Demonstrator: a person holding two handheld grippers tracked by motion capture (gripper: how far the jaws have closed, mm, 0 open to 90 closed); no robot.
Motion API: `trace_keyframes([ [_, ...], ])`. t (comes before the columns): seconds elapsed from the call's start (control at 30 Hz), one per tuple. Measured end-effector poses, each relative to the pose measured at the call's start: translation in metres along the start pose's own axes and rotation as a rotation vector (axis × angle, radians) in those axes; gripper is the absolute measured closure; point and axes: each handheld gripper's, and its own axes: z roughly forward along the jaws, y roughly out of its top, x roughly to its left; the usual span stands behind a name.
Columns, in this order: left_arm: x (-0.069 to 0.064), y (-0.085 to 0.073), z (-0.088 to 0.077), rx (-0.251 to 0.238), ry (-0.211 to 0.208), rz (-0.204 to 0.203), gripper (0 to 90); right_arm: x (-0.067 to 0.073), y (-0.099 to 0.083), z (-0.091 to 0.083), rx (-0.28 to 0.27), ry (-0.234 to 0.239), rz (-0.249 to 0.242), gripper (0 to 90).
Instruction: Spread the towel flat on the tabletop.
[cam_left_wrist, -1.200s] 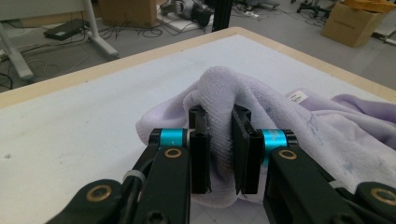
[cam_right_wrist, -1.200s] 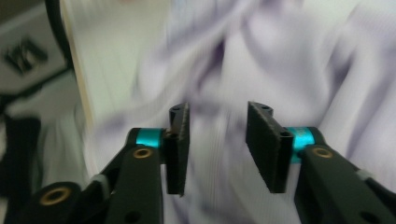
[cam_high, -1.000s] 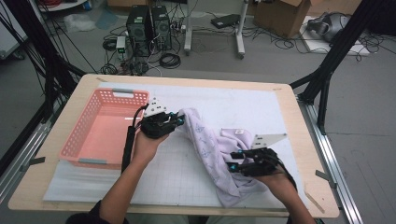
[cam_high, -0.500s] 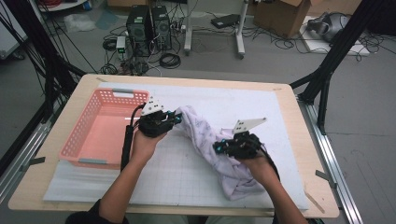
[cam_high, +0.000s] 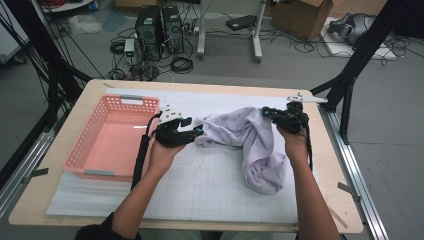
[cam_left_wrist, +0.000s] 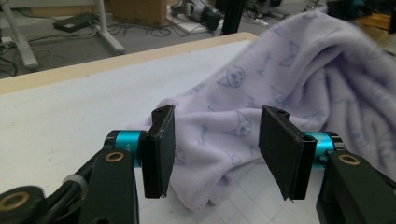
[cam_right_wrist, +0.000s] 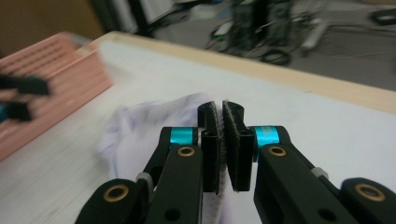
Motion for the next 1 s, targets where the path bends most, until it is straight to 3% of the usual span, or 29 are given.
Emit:
trace_keyframes([
  [0.13,-0.007,-0.006,0.007,0.032,-0.031,0.016,46.3,-0.021,-0.007,0.003,0.036,-0.110,0.042,85.6],
  [0.27,-0.012,-0.012,0.015,0.067,-0.057,0.029,46.3,-0.028,-0.017,0.002,0.053,-0.191,0.038,83.2],
  [0.33,-0.014,-0.014,0.018,0.066,-0.067,0.026,46.3,-0.030,-0.021,0.002,0.073,-0.174,0.051,71.6],
  [0.4,-0.016,-0.015,0.019,0.068,-0.073,0.033,46.3,-0.025,-0.023,-0.001,0.081,-0.173,0.017,60.9],
  [0.5,-0.016,-0.015,0.018,0.058,-0.082,0.036,45.9,-0.012,-0.028,-0.015,0.066,-0.125,-0.028,53.1],
  [0.6,-0.016,-0.015,0.016,0.045,-0.078,0.041,43.2,0.008,-0.038,-0.032,0.068,-0.075,-0.110,46.2],
  [0.8,-0.015,-0.017,0.013,0.037,-0.072,0.030,41.0,0.054,-0.076,-0.057,0.158,0.013,-0.308,33.0],
  [1.0,-0.015,-0.020,0.010,0.045,-0.069,0.039,41.2,0.094,-0.113,-0.058,0.244,0.101,-0.379,18.6],
])
